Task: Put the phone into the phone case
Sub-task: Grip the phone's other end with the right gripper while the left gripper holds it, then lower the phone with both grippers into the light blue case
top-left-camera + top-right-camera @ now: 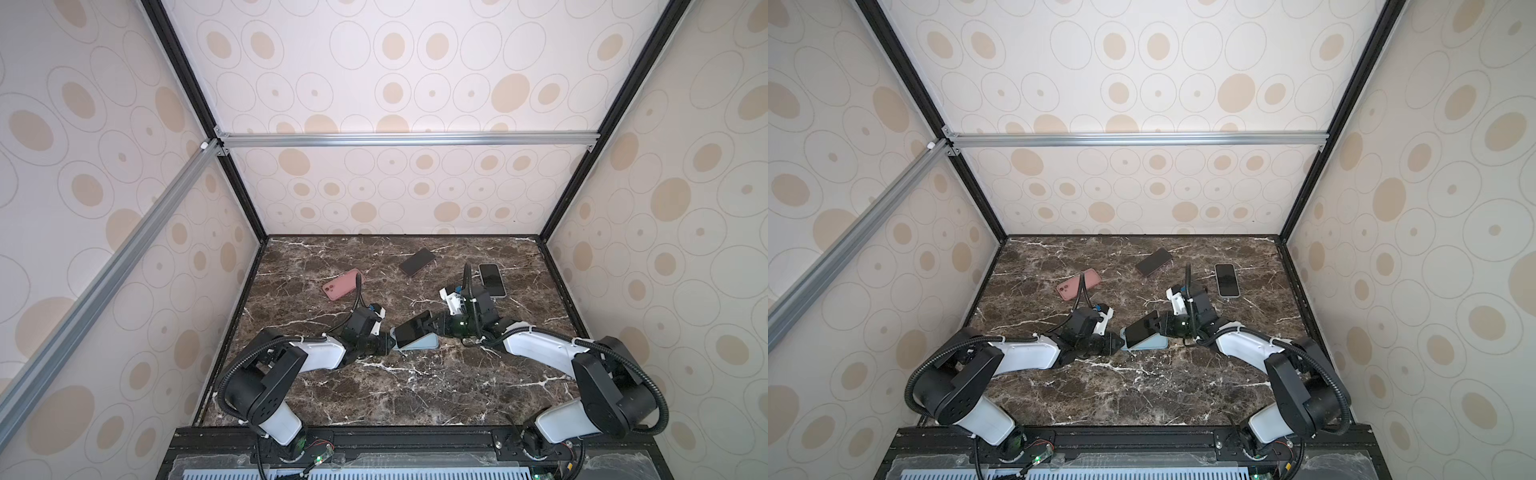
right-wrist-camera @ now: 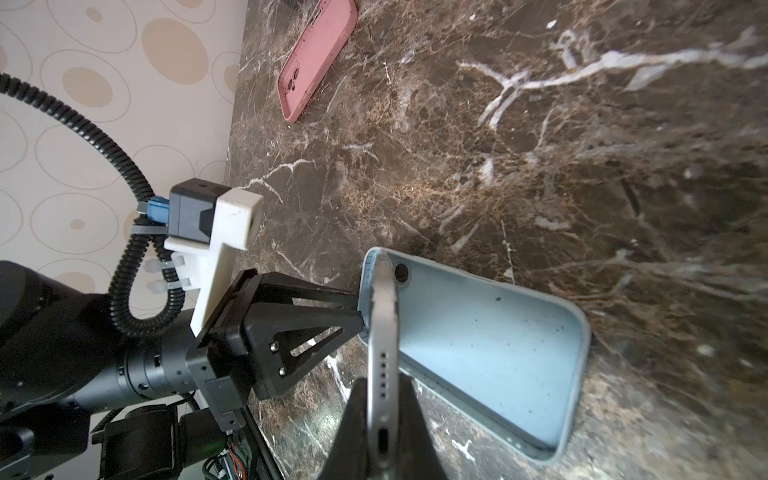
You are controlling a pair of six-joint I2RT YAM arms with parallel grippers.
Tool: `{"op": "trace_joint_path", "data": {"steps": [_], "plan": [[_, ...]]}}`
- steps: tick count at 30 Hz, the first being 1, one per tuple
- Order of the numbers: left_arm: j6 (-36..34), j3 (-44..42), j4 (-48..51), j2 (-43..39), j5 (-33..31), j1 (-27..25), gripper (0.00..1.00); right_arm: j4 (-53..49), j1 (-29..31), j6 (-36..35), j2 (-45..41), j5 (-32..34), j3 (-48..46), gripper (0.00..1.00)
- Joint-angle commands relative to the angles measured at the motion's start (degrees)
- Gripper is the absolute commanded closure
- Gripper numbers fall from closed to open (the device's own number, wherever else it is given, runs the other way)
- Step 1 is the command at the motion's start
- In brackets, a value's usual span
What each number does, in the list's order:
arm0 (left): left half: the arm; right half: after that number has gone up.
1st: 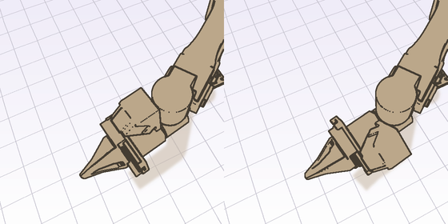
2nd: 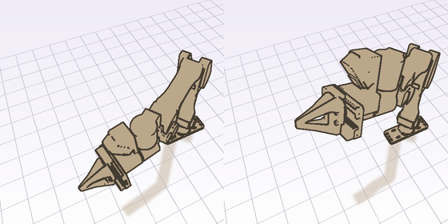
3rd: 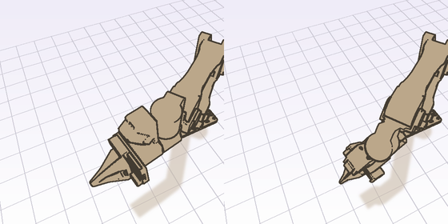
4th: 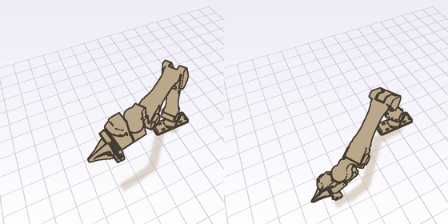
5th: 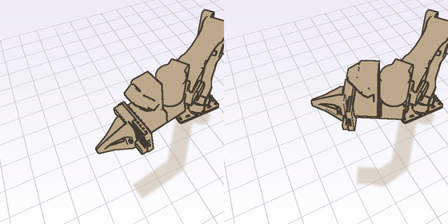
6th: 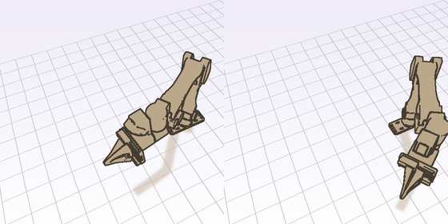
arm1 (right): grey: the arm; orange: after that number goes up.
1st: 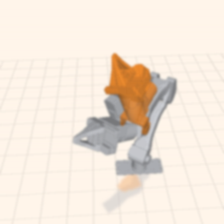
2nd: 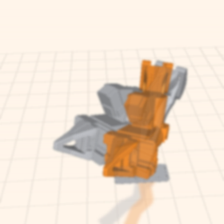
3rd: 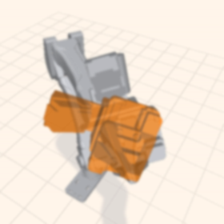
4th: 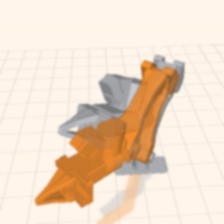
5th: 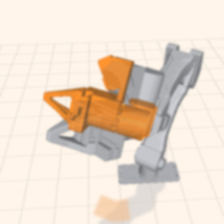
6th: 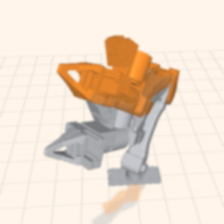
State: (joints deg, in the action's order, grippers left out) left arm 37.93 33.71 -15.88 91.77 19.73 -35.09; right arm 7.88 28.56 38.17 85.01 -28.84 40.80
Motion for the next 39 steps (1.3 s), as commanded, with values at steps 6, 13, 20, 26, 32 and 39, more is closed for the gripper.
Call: {"op": "trace_joint_path", "data": {"steps": [6, 13, 20, 26, 32, 39], "plan": [[0.1, -0.1, -4.6, 1.7, 2.7, 0.4, 0.74, 3.8, 0.6, 0.7, 5.2, -1.6, -1.4, 0.92], [0.3, -1.1, -5.9, 1.5, 2.9, 0.5, 0.74, 1.1, 0.6, -0.9, 7.0, -1.0, -1.0, 0.89], [0.6, -3.3, -8.5, 1.2, 4.0, 0.9, 0.74, -6.7, 0.5, -4.4, 8.7, 0.3, 1.9, 0.81], [1.3, -5.2, -12.9, 1.1, 6.9, 1.6, 0.72, -14.1, 0.5, -7.4, 10.7, 2.3, 4.9, 0.72], [1.6, -6.7, -13.7, 0.7, 8.6, 3.5, 0.72, -20.7, 0.5, -11.4, 9.7, 5.3, 7.6, 0.63], [-1.0, -6.2, -11.2, -0.2, 9.9, 5.0, 0.71, -26.5, 0.5, -14.2, 9.2, 7.7, 10.9, 0.55]]}}
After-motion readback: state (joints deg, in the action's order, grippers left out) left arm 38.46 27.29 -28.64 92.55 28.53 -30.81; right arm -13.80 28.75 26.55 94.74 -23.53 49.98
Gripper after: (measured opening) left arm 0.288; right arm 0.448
